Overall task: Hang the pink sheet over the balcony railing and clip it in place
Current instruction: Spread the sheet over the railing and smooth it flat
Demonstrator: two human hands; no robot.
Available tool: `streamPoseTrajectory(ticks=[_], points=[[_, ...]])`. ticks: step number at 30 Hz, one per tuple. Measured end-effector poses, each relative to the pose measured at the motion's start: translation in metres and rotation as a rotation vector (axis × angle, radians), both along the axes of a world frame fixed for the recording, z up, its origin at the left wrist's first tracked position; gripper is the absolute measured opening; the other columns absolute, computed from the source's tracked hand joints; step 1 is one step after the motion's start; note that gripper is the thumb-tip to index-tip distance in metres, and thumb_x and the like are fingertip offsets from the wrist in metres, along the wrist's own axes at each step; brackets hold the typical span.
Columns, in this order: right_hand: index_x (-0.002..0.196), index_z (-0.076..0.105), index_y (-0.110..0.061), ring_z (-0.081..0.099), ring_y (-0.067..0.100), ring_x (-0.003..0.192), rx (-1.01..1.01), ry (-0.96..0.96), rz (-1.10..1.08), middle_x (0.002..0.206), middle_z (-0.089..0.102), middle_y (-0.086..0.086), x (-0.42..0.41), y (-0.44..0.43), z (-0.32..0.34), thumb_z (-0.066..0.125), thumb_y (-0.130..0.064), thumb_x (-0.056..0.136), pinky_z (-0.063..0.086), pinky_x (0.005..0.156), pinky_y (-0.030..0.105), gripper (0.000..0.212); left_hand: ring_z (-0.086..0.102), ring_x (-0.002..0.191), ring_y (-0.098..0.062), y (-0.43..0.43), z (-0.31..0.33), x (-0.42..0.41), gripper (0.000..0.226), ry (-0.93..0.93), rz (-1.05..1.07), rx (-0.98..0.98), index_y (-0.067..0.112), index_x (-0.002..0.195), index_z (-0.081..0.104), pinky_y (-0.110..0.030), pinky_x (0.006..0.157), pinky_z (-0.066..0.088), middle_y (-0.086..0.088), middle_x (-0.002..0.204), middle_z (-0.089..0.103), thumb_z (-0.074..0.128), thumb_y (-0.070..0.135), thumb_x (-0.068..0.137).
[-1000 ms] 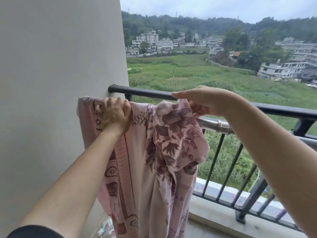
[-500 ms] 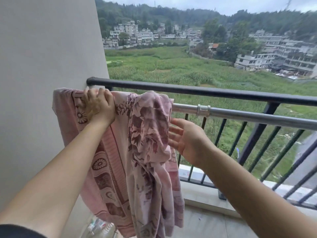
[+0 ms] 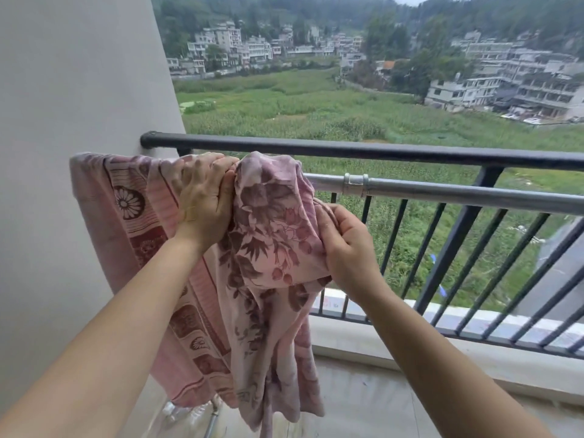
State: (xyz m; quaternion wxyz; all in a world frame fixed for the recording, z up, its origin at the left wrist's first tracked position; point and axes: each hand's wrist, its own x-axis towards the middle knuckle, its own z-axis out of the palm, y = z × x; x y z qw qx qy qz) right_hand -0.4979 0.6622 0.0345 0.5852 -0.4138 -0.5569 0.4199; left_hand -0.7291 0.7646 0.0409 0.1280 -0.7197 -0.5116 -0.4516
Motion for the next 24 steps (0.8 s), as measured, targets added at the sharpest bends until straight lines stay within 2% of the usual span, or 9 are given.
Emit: streamPoseTrajectory(ticks=[3, 6, 10, 12, 14, 17, 20, 22, 24], points=[[0.099, 0.064, -0.009, 0.070, 0.023, 0.084, 0.148, 0.068, -0.111, 0.090, 0.072, 0.008, 0.014, -0.010, 0.010, 0.049, -0.021, 0.103, 0.060, 0.073, 0.039, 0.020, 0.047, 0.119, -0.025, 0.002, 0.000, -0.001, 0.041, -0.018, -0.016, 0.006, 0.026, 0.122, 0.056, -0.060, 0.104, 0.033, -0.002, 0.122, 0.055, 0.025, 0.045, 0.104], [0.098, 0.064, -0.006, 0.071, 0.025, 0.082, 0.113, 0.268, -0.180, 0.091, 0.072, 0.013, 0.035, -0.016, 0.016, 0.048, -0.025, 0.103, 0.059, 0.068, 0.037, 0.025, 0.047, 0.119, -0.024, 0.003, 0.000, -0.001, 0.039, -0.032, 0.001, 0.014, 0.027, 0.121, 0.056, -0.059, 0.104, 0.032, -0.001, 0.122, 0.055, 0.027, 0.045, 0.104], [0.109, 0.066, 0.000, 0.073, 0.033, 0.087, -0.369, 0.646, 0.088, 0.098, 0.074, 0.019, 0.042, -0.015, 0.012, 0.035, -0.042, 0.103, 0.060, 0.068, 0.038, 0.052, 0.047, 0.119, -0.026, 0.002, 0.000, 0.004, 0.036, -0.033, 0.025, 0.005, 0.027, 0.122, 0.054, -0.058, 0.105, 0.031, -0.003, 0.121, 0.055, 0.026, 0.042, 0.104], [0.096, 0.071, -0.003, 0.071, 0.028, 0.079, -0.514, 0.537, 0.256, 0.088, 0.073, 0.014, 0.036, -0.013, 0.009, 0.034, -0.035, 0.104, 0.059, 0.067, 0.034, 0.049, 0.046, 0.120, -0.028, 0.001, -0.001, 0.005, 0.035, -0.038, 0.047, -0.017, 0.027, 0.122, 0.052, -0.059, 0.106, 0.030, -0.005, 0.122, 0.053, 0.026, 0.042, 0.105], [0.082, 0.075, -0.008, 0.068, 0.024, 0.072, -0.498, 0.398, 0.360, 0.081, 0.070, 0.010, 0.037, -0.010, 0.014, 0.041, -0.030, 0.101, 0.058, 0.065, 0.032, 0.045, 0.045, 0.121, -0.028, 0.000, 0.000, 0.007, 0.036, -0.029, 0.060, -0.030, 0.027, 0.122, 0.052, -0.059, 0.107, 0.028, -0.005, 0.122, 0.052, 0.025, 0.042, 0.104], [0.093, 0.070, -0.007, 0.065, 0.023, 0.074, -0.374, 0.182, 0.453, 0.086, 0.069, 0.009, 0.037, -0.006, 0.045, 0.046, -0.030, 0.099, 0.054, 0.071, 0.034, 0.033, 0.044, 0.122, -0.027, -0.005, 0.003, 0.009, 0.040, -0.015, 0.086, -0.039, 0.025, 0.120, 0.055, -0.057, 0.111, 0.023, -0.004, 0.123, 0.053, 0.022, 0.043, 0.104], [0.093, 0.070, 0.001, 0.064, 0.022, 0.071, -0.238, -0.208, 0.277, 0.083, 0.071, 0.011, 0.037, -0.003, 0.072, 0.054, -0.013, 0.097, 0.052, 0.060, 0.027, 0.022, 0.045, 0.122, -0.025, -0.009, 0.006, 0.012, 0.040, -0.046, 0.075, -0.035, 0.023, 0.118, 0.060, -0.055, 0.112, 0.021, -0.003, 0.122, 0.056, 0.026, 0.041, 0.105], [0.084, 0.076, -0.003, 0.067, 0.024, 0.068, -0.141, -0.354, 0.105, 0.082, 0.075, 0.012, 0.042, -0.002, 0.087, 0.057, -0.010, 0.095, 0.056, 0.062, 0.035, 0.023, 0.049, 0.119, -0.024, -0.011, 0.009, 0.012, 0.036, -0.069, 0.060, -0.014, 0.021, 0.115, 0.064, -0.054, 0.111, 0.024, -0.003, 0.120, 0.061, 0.033, 0.036, 0.105], [0.082, 0.077, -0.005, 0.068, 0.034, 0.070, -0.026, -0.370, -0.039, 0.086, 0.075, 0.020, 0.054, 0.001, 0.104, 0.055, -0.017, 0.095, 0.056, 0.064, 0.046, 0.028, 0.053, 0.114, -0.026, -0.014, 0.015, 0.010, 0.034, -0.059, 0.074, 0.010, 0.016, 0.111, 0.068, -0.050, 0.109, 0.027, -0.006, 0.116, 0.065, 0.038, 0.031, 0.103]])
